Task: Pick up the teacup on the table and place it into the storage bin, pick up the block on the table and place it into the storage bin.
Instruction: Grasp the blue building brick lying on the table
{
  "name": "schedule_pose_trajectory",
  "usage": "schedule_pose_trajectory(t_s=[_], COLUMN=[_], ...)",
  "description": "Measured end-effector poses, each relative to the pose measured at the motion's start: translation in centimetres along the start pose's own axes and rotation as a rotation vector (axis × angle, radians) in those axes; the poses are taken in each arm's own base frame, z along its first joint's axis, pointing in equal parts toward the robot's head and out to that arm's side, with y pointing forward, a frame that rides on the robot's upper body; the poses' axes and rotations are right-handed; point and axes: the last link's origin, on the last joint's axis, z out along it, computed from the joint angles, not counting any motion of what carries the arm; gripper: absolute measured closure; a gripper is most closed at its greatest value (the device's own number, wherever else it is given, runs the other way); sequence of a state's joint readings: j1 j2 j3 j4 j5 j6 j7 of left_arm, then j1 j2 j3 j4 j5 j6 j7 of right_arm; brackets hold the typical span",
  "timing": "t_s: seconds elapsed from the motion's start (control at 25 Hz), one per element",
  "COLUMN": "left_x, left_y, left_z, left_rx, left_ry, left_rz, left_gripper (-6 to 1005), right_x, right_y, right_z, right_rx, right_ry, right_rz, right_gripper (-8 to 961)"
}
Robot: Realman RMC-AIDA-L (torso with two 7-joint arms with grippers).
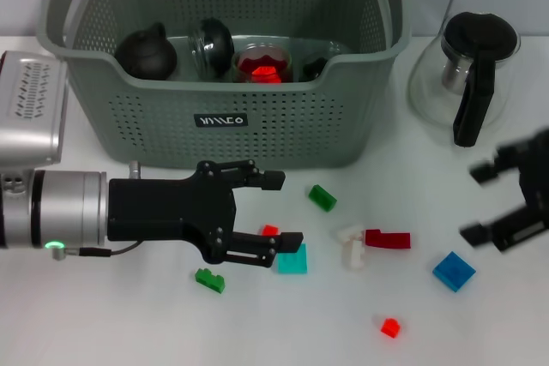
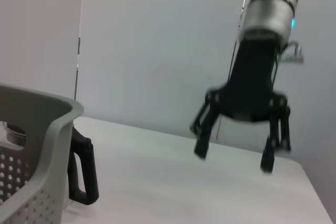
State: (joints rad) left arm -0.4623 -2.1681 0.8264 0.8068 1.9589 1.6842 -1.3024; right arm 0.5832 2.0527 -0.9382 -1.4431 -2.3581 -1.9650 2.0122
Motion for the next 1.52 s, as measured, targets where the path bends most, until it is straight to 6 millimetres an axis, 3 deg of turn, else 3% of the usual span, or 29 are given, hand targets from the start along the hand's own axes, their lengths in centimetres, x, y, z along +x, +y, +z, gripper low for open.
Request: schedule_pose_trajectory(t_s=[0.16, 0.44, 0.84, 1.52], left_x=[-0.1, -0.2, -0.4, -0.6], left_y=[-0.1, -0.3, -0.5, -0.4], left_z=[0.0, -0.1, -0.2, -0.1], left_rx=[0.007, 0.021, 0.039, 0.044], left_ry=[-0.005, -0.007, -0.008, 0.000], left_rz=[0.001, 0.011, 0.024, 0.009], left_gripper=[142, 142, 143, 143], right_x=[1.6, 2.1, 1.6, 1.7], right_y=[-0.2, -0.9, -1.4, -2.2], right_z=[2.0, 5.1, 9.4, 12.0], right_rx=[0.027, 0.081, 0.116, 0.151], right_ry=[0.148, 0.309, 0.408, 0.442], right_rz=[0.115, 0.278, 0.275, 0.246], right_gripper=[16, 28, 44, 72])
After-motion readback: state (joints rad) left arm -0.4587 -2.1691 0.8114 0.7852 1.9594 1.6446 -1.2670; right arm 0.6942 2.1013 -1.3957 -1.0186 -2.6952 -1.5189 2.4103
